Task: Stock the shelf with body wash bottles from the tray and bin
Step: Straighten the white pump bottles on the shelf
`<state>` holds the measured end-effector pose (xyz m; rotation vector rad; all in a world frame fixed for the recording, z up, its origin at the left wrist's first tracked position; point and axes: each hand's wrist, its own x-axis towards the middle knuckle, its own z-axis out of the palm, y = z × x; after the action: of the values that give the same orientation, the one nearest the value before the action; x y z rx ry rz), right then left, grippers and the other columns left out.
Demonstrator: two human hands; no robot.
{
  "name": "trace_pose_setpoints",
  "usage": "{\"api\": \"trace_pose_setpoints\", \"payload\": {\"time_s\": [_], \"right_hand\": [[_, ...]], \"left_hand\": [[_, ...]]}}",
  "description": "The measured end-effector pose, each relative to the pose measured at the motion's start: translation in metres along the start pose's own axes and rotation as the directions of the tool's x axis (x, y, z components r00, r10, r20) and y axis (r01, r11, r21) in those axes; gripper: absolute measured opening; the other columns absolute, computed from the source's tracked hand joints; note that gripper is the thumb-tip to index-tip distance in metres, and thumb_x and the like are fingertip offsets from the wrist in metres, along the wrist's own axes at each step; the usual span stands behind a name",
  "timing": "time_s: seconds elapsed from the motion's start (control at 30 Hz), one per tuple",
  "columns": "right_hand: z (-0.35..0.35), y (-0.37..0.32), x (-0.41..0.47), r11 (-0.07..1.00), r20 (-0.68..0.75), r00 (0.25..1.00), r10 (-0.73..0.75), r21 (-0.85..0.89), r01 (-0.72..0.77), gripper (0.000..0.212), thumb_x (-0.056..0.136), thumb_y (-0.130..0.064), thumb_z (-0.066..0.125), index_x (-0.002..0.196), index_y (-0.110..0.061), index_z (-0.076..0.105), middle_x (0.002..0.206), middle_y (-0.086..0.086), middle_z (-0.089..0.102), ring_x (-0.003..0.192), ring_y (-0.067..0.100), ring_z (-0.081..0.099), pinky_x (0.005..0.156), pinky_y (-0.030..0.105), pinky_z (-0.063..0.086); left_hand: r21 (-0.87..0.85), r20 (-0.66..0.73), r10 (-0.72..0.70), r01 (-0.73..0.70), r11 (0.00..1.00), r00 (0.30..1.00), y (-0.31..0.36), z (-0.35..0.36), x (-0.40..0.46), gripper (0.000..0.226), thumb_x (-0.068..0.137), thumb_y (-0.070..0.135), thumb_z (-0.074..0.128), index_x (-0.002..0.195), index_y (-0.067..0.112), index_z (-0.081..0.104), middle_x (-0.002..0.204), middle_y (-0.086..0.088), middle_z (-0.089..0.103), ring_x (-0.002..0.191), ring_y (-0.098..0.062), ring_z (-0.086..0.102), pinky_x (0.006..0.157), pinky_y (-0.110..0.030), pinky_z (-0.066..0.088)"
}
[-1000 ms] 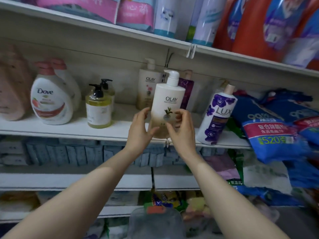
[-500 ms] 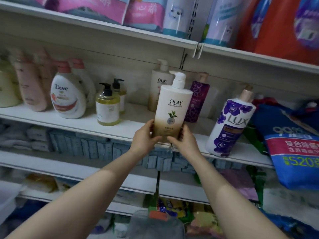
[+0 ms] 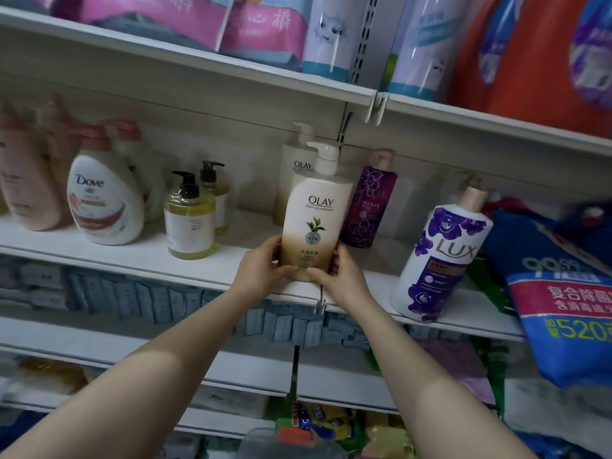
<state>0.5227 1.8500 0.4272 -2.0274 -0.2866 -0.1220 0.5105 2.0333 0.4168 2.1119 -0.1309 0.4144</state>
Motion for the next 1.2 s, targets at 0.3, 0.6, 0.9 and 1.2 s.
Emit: {"api": "trace_pose_setpoints", "payload": {"time_s": [0.3,0.6,0.9,1.2], "right_hand": [[0.014,0.008,0.021,0.999,-0.014,1.0,-0.008,0.044,0.009,0.071,0.083,-0.02,0.079,0.143,-0.023,0.04,0.125,-0.013,0.055,0.116,0.008,0.056,0.099,0.029,0.048],[0.013,0.004,0.025,0.999,-0.002,1.0,0.03,0.019,-0.029,0.071,0.082,-0.024,0.08,0.142,-0.022,0.042,0.124,-0.012,0.055,0.12,0.013,0.057,0.098,0.03,0.049],[0.015,-0.018,0.024,0.999,-0.061,0.998,0.021,0.036,-0.018,0.061,0.084,-0.027,0.079,0.131,-0.023,0.042,0.124,-0.006,0.055,0.114,0.01,0.054,0.091,0.026,0.046],[0.029,-0.027,0.02,1.0,-0.098,0.995,-0.02,-0.001,0.02,0.06,0.082,-0.026,0.08,0.13,-0.021,0.045,0.12,-0.008,0.059,0.102,0.003,0.057,0.092,0.031,0.051]], "left_hand": [[-0.005,0.002,-0.02,0.021,1.0,1.0,-0.018,-0.002,0.021,0.049,0.076,0.025,0.078,0.12,0.022,0.056,0.115,0.0,0.068,0.102,-0.018,0.065,0.09,-0.041,0.054],[0.009,-0.025,-0.022,0.022,1.0,0.999,-0.022,0.001,0.024,0.056,0.076,0.032,0.078,0.125,0.024,0.054,0.115,0.001,0.069,0.099,-0.018,0.066,0.087,-0.041,0.054],[-0.156,0.001,-0.011,0.011,0.988,1.0,-0.018,-0.004,0.027,0.067,0.08,0.022,0.075,0.139,0.022,0.043,0.126,0.0,0.062,0.109,-0.017,0.063,0.093,-0.044,0.054],[-0.173,-0.025,0.022,-0.026,0.985,0.999,-0.021,-0.021,0.021,0.05,0.08,0.021,0.069,0.125,0.033,0.052,0.116,0.005,0.067,0.102,-0.014,0.066,0.088,-0.044,0.055]]}}
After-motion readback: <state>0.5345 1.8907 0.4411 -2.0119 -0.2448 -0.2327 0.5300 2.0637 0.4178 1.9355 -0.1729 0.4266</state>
